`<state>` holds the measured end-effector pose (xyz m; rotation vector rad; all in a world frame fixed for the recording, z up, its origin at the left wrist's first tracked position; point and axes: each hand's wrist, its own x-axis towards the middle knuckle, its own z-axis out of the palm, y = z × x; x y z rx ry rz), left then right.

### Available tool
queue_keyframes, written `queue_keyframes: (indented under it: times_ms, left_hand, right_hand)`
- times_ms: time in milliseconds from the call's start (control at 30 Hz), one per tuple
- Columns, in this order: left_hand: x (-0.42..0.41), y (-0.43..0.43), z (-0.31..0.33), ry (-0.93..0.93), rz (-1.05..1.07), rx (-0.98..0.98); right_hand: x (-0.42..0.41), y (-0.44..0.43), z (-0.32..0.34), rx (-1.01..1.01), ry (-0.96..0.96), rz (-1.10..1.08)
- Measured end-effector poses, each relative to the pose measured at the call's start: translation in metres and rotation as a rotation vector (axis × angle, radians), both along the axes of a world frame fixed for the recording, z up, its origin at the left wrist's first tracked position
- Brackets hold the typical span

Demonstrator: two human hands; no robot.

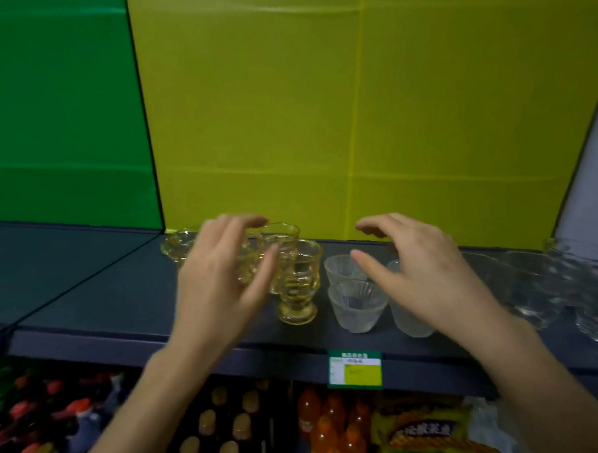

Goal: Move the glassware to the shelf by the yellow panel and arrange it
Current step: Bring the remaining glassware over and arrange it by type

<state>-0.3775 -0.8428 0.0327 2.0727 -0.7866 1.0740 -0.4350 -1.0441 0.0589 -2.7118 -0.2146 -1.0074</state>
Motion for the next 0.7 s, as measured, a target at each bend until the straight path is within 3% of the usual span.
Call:
queue_keyframes:
  times_ms: [200, 433, 700]
  left_hand:
    - [0.08, 0.078, 0.008, 0.263, 0.158, 0.042]
    - [0.138, 0.111, 0.0, 0.674, -0.214, 0.11]
    - [0.175, 0.112, -0.004, 0.637, -0.422, 0.149]
  right_hand:
    - [0.072, 0.031, 0.033, 0.006, 0.207, 0.116]
    - [0.136, 0.056, 0.041, -0.12, 0.596, -0.003]
    - [0.155, 0.064, 0.034, -0.112, 0.688, -0.124]
